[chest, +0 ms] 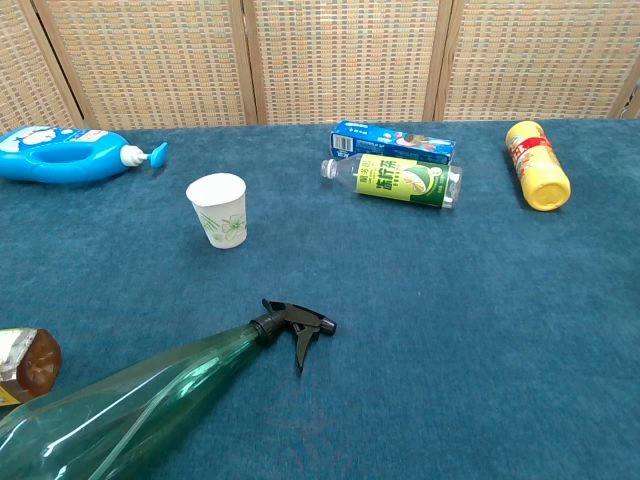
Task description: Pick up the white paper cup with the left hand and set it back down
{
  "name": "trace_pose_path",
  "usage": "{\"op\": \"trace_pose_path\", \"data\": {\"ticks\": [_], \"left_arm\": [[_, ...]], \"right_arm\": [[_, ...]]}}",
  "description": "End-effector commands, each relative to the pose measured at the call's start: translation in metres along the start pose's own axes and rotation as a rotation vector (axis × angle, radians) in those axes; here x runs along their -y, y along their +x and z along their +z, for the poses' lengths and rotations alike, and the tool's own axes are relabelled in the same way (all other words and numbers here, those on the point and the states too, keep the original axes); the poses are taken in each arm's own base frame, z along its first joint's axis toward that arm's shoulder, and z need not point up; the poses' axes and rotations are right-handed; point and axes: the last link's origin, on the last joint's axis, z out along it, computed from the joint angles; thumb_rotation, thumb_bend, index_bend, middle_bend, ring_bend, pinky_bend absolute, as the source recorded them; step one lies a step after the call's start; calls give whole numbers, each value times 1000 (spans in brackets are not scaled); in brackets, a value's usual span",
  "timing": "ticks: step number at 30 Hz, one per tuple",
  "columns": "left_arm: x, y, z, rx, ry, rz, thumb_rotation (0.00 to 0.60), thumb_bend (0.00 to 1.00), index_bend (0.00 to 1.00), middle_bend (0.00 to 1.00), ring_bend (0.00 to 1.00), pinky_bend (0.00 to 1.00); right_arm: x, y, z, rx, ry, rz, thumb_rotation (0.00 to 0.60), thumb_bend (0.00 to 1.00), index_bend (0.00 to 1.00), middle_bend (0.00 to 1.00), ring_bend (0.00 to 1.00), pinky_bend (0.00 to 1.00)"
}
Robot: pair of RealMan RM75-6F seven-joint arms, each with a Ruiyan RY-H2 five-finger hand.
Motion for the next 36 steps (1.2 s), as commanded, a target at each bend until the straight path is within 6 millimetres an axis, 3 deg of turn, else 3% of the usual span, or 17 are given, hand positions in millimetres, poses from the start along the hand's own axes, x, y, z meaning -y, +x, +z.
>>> {"op": "trace_pose_path", "data": {"ticks": [1, 23, 28, 36], "left_arm": [[0, 0, 0, 0, 0, 0, 600, 200, 0, 0, 0, 0], [-13, 4, 13, 11, -44, -8, 600, 204, 0, 0, 0, 0], [-27, 22, 36, 6, -71, -2, 600, 206, 0, 0, 0, 0], [-72, 45, 102, 84, -137, 22, 600, 225, 60, 0, 0, 0]], "right_arm": [[0, 0, -1, 0, 2, 0, 600, 101, 0, 0, 0, 0], [2, 1, 0, 0, 5, 14, 600, 101, 0, 0, 0, 0], [-2, 2, 3, -4, -8, 28, 600, 101, 0, 0, 0, 0], [-8, 6, 7, -8, -30, 50, 600, 101, 0, 0, 0, 0]]}}
